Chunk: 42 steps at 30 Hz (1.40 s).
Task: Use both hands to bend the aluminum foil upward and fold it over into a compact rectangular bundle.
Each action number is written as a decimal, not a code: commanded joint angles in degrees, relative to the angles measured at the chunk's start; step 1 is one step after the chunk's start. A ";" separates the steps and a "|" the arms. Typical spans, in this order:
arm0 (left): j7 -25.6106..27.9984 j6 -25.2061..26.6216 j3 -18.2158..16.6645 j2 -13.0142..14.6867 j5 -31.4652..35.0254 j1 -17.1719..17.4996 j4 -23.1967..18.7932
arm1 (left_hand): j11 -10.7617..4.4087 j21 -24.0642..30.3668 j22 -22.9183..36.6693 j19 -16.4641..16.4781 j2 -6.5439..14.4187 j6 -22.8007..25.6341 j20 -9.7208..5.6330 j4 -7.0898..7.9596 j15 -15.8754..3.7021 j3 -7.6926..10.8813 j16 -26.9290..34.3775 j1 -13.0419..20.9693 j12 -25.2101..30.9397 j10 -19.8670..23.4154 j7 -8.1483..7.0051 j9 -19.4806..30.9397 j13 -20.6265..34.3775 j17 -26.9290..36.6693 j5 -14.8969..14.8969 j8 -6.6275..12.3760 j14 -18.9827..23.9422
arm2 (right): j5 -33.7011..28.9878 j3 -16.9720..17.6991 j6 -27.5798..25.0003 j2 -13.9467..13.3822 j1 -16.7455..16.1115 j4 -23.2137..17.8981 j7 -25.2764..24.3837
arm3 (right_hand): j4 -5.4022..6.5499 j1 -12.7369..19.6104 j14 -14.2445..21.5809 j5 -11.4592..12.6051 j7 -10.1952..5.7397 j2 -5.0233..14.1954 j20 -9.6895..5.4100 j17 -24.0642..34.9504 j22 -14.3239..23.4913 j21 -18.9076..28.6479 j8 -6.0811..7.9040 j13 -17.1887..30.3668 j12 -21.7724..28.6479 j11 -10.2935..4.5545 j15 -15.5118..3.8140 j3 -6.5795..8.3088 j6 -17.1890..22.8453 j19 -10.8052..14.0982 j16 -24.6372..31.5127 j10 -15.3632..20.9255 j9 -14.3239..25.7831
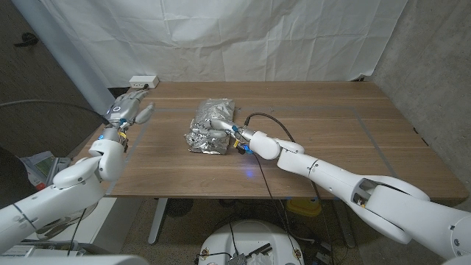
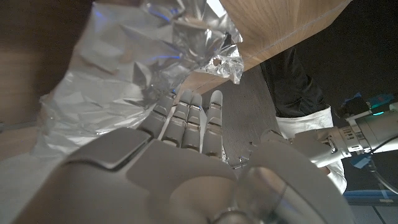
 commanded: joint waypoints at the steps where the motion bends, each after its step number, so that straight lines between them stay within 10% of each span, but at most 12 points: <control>1: 4.15 -4.84 -3.22 -2.56 2.30 2.50 -0.10 | -0.01 -0.10 0.11 -0.30 0.23 0.14 0.04 0.20 -0.74 -0.17 0.29 -0.47 0.42 0.32 0.35 0.17 0.10 0.13 -0.10 0.41 0.21 | 2.99 -1.36 0.39 0.28 0.70 3.59 4.96 | 0.69 -1.29 -0.33 0.41 1.19 -0.49 -0.26 -0.54 0.09 -0.30 0.06 -0.24 -0.43 0.78 0.65 -0.24 0.22 0.66 0.25 0.42 -0.09; 16: 2.50 -7.24 -3.77 -4.83 5.34 2.12 0.58 | -0.34 -0.32 0.07 -0.68 -0.62 0.54 -0.01 0.32 -0.92 -0.72 0.34 -1.11 0.58 0.40 0.32 0.13 0.07 0.06 -0.11 0.67 0.26 | 5.89 0.93 3.15 -1.49 -0.33 1.51 4.78 | 0.77 -2.64 2.41 1.08 0.18 -0.83 1.91 -2.42 0.15 -1.13 0.47 -1.03 -0.49 0.98 1.37 -0.62 1.20 2.46 1.49 2.33 -0.27; 31: 0.72 -9.71 -2.70 -5.87 6.46 -0.25 2.37 | -0.32 -0.50 0.05 -0.94 -1.03 0.63 0.06 0.54 -0.99 -1.10 0.37 -1.73 0.65 0.34 0.28 0.10 0.05 0.03 -0.06 0.73 0.25 | 3.91 6.22 10.58 -2.40 -1.06 -2.72 -4.05 | -4.02 2.44 8.30 1.45 -0.97 -1.23 3.96 -5.49 0.39 -2.22 1.38 -1.57 -0.07 0.63 0.15 2.00 3.32 5.64 3.05 6.65 -0.35; 42: 0.36 -10.30 -2.35 -6.26 6.77 -1.36 2.72 | -0.21 -0.56 0.04 -1.00 -1.09 0.67 0.04 0.68 -1.05 -1.22 0.36 -2.04 0.70 0.31 0.10 0.09 0.03 0.00 -0.01 0.75 0.20 | 2.46 4.12 7.72 0.70 3.95 5.57 -1.29 | -4.45 0.31 -0.55 0.53 -2.62 -1.66 2.93 -7.26 0.36 -6.06 -0.67 -1.89 -3.07 -0.04 0.53 2.05 -2.85 2.34 0.43 -0.95 -0.46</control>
